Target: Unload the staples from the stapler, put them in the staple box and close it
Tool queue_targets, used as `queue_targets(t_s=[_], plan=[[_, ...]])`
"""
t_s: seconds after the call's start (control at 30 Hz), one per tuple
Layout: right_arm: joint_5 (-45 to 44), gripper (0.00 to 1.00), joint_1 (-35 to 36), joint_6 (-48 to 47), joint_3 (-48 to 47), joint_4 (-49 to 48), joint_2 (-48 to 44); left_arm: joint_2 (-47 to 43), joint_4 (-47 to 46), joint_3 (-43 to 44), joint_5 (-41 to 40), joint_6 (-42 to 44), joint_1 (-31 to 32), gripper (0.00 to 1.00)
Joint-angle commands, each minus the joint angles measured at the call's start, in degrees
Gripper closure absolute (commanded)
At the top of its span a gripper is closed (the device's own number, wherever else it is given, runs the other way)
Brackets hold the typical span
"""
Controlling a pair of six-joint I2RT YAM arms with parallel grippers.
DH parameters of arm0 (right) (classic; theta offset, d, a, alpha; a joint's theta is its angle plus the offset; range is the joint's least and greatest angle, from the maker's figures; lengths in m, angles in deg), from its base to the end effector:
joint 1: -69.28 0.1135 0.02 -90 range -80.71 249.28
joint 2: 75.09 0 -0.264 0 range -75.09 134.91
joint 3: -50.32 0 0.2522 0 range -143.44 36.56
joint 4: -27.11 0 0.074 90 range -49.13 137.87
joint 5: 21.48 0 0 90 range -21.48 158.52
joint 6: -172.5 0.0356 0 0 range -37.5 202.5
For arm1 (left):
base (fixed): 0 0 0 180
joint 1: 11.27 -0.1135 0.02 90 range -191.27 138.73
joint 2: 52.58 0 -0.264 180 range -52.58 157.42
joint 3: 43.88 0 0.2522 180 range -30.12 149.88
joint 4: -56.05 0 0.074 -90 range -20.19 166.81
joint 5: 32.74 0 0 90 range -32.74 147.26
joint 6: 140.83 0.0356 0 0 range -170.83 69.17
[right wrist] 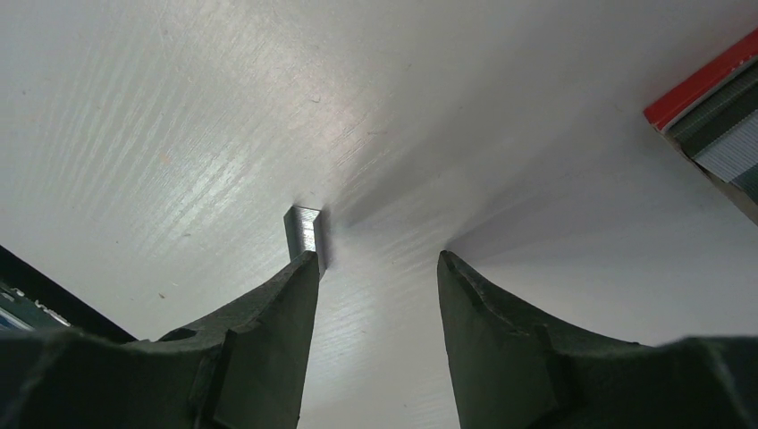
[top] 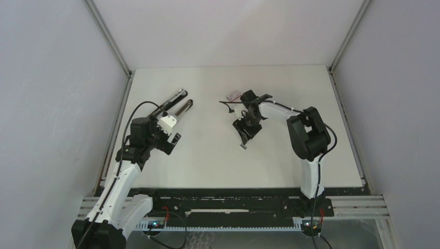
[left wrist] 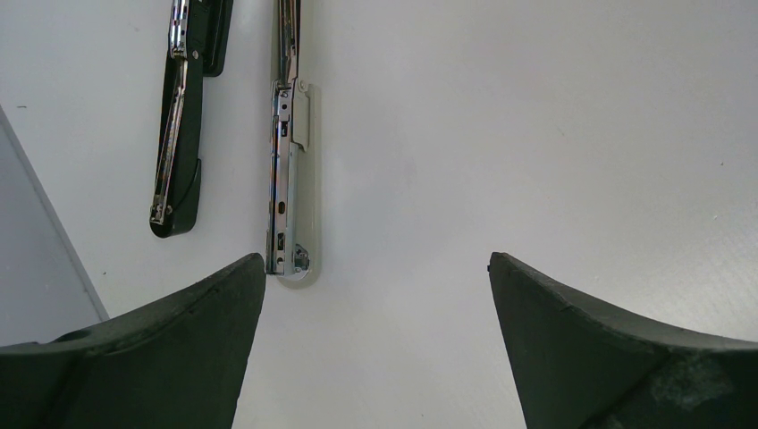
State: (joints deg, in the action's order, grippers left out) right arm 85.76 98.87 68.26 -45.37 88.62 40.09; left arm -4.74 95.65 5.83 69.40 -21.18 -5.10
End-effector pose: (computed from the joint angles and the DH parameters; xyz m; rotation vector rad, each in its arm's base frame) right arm 0.3313 0.2003 0.1616 -1.1487 2.7598 0.4805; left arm 0.1791 -0.0269 0.2508 0.7890 2.0666 -0.0095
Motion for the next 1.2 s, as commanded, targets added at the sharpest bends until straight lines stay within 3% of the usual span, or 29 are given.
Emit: queue_targets(t_s=[0.0, 1.17], plan=[[1.8, 0.48, -0.3, -0.6, -1.2, 0.2, 0.8, -0.7, -1.6, -1.2, -0.3, 1.0, -0.3, 0.0], [-7.1, 0.48, 2.7, -0.6, -0.6, -1.3, 1.8, -1.0, -1.6, -1.3, -0.4, 1.2, -0.3, 0.0]])
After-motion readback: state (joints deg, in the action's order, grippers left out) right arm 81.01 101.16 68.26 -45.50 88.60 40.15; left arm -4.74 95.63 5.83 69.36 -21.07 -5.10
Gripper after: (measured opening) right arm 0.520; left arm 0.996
